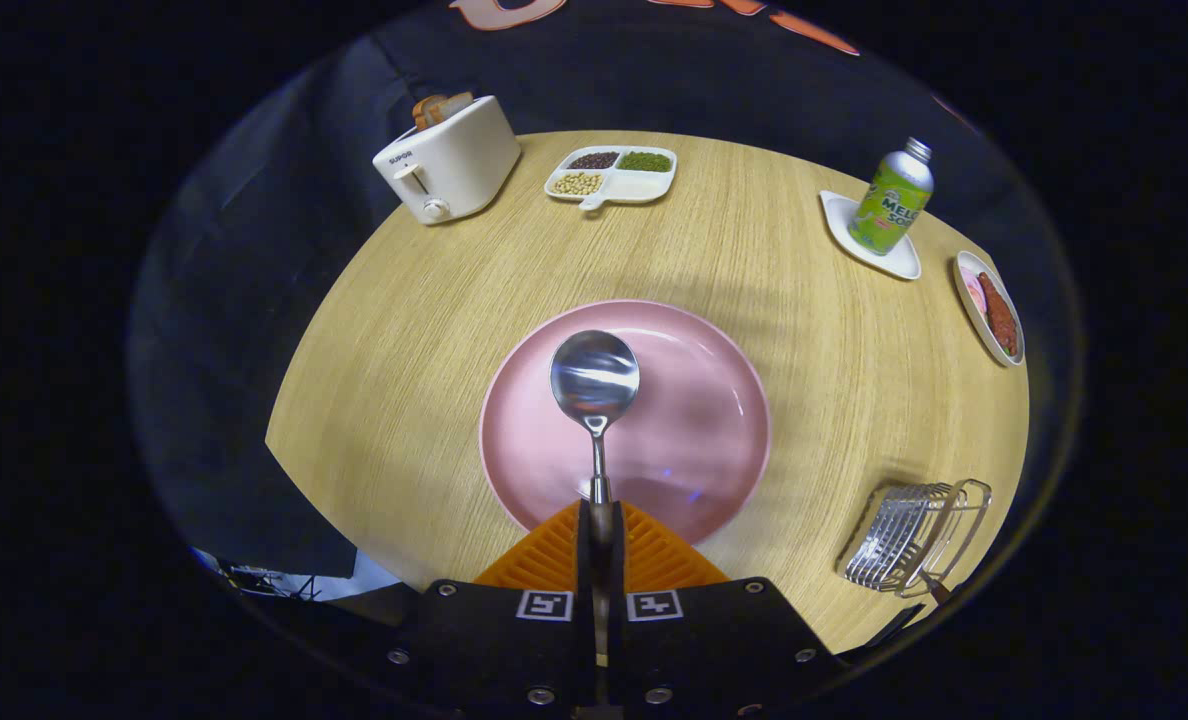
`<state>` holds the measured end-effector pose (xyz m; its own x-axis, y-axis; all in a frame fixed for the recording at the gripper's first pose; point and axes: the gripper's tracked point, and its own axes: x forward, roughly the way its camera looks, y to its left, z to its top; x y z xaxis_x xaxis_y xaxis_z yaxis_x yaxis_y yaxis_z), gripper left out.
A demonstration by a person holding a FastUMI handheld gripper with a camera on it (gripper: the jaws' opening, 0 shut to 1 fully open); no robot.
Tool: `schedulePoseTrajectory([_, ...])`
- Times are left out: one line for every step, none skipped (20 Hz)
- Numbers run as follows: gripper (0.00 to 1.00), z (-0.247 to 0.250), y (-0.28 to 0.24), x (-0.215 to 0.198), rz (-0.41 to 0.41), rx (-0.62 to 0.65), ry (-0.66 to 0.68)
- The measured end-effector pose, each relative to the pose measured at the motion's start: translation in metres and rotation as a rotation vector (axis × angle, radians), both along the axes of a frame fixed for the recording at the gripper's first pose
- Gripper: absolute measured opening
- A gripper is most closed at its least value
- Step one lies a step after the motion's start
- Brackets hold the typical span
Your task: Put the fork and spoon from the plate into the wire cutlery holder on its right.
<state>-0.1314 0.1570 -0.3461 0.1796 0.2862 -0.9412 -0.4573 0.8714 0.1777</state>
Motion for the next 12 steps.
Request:
schedulePoseTrajectory([0.05, 0.004, -0.005, 0.002, -0.014, 0.002, -0.013])
schedulePoseTrajectory([0.05, 0.008, -0.010, 0.003, -0.028, 0.005, -0.025])
schedulePoseTrajectory([0.05, 0.018, -0.016, 0.008, -0.043, 0.008, -0.035])
schedulePoseTrajectory([0.05, 0.024, -0.022, 0.011, -0.062, 0.015, -0.049])
schedulePoseTrajectory([0.05, 0.029, -0.026, 0.011, -0.078, 0.023, -0.057])
schedulePoseTrajectory([0.05, 0.033, -0.030, 0.012, -0.091, 0.030, -0.067])
schedulePoseTrajectory([0.05, 0.040, -0.039, 0.013, -0.103, 0.030, -0.075])
schedulePoseTrajectory([0.05, 0.045, -0.047, 0.015, -0.116, 0.031, -0.085])
schedulePoseTrajectory([0.05, 0.048, -0.053, 0.016, -0.131, 0.031, -0.094])
schedulePoseTrajectory([0.05, 0.052, -0.061, 0.016, -0.142, 0.028, -0.094])
schedulePoseTrajectory([0.05, 0.055, -0.069, 0.017, -0.156, 0.024, -0.101])
schedulePoseTrajectory([0.05, 0.057, -0.077, 0.016, -0.163, 0.015, -0.101])
